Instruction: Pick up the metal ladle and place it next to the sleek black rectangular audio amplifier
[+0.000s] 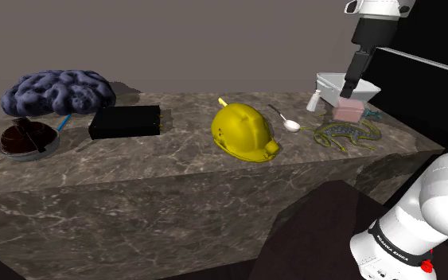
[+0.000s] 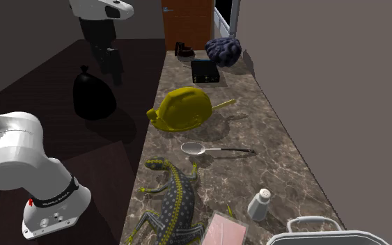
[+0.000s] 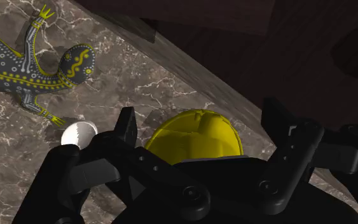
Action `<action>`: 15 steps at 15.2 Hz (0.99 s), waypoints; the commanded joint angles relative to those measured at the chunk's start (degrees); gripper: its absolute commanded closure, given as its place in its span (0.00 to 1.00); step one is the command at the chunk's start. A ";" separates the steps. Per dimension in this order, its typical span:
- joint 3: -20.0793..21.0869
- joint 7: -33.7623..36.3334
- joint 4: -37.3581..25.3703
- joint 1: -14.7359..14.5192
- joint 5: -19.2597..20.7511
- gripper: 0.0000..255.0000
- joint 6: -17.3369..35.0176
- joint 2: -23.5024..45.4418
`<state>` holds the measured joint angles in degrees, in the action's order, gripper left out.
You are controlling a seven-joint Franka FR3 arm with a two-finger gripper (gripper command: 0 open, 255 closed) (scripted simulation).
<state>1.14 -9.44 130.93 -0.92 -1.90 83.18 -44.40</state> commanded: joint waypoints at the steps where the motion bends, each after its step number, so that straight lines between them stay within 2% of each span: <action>1: 0.00 0.00 0.00 0.00 0.00 0.00 0.00 0.00; 8: -1.96 3.58 1.09 3.42 0.00 0.00 12.02 10.30; 15: -4.37 6.71 -0.87 6.34 -0.56 0.00 22.60 22.21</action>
<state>-2.85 -3.20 130.99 5.02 -2.34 104.56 -24.15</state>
